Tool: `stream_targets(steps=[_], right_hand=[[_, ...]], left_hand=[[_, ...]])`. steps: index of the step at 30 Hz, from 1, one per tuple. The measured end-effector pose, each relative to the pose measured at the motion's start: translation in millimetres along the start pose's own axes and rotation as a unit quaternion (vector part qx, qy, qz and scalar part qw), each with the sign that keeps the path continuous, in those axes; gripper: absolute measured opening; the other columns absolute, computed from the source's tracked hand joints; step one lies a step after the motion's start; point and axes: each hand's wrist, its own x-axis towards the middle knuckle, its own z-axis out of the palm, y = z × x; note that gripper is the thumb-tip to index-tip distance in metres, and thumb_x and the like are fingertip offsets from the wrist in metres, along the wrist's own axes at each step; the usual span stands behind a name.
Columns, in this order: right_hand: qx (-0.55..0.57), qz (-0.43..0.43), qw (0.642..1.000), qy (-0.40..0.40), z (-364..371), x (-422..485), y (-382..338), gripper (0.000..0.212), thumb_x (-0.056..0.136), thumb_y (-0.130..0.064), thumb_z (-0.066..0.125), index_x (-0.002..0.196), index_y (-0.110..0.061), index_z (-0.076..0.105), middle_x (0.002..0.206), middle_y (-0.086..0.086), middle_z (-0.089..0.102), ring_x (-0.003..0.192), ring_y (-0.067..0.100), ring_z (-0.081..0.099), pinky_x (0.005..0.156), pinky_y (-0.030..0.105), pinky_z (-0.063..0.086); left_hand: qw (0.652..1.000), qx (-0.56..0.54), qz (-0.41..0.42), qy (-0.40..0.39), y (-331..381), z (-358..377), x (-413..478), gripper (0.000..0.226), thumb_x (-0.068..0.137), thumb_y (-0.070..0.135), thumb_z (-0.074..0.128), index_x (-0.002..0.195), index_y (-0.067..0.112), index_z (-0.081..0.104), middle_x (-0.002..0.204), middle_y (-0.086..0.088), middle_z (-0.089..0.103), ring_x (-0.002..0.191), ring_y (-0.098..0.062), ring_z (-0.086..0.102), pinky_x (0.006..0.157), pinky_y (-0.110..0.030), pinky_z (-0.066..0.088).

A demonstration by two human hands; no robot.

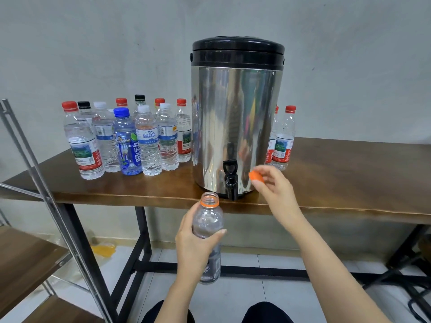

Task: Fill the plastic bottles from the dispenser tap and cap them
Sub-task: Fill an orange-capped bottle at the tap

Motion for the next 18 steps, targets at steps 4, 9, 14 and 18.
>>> stream_targets(steps=[4,9,14,18], right_hand=[[0.021,-0.075,0.988,-0.132,13,8,-69,0.034,0.095,-0.012,0.061,0.12,-0.033,0.058,0.118,-0.01,0.055,0.105,-0.002,0.053,0.092,0.016,0.046],[-0.093,-0.101,0.945,-0.298,54,30,-93,0.037,0.092,-0.009,0.065,0.122,-0.032,0.061,0.119,-0.008,0.052,0.111,0.006,0.051,0.098,0.019,0.041],[-0.097,-0.109,0.921,-0.36,82,40,-102,0.038,0.09,-0.007,0.067,0.123,-0.024,0.065,0.12,-0.004,0.055,0.112,0.008,0.052,0.098,0.015,0.043],[-0.094,-0.114,0.911,-0.385,100,42,-113,0.04,0.089,-0.002,0.067,0.124,-0.02,0.065,0.123,0.001,0.054,0.118,0.013,0.052,0.104,0.023,0.042]], left_hand=[[1.0,0.004,0.031,-0.002,17,-21,12,0.085,0.062,0.014,0.092,0.122,0.054,0.048,0.12,0.03,0.058,0.112,0.009,0.054,0.092,-0.016,0.047],[0.999,0.015,0.051,0.008,28,-47,23,0.082,0.059,0.015,0.094,0.118,0.053,0.051,0.119,0.025,0.061,0.112,-0.003,0.061,0.097,-0.033,0.052],[0.997,0.037,0.06,0.02,26,-74,26,0.082,0.058,0.021,0.095,0.121,0.05,0.051,0.122,0.02,0.061,0.114,-0.004,0.059,0.099,-0.036,0.052],[0.997,0.052,0.058,0.025,24,-89,26,0.082,0.059,0.025,0.094,0.122,0.051,0.05,0.124,0.023,0.059,0.116,-0.006,0.059,0.098,-0.04,0.053]])
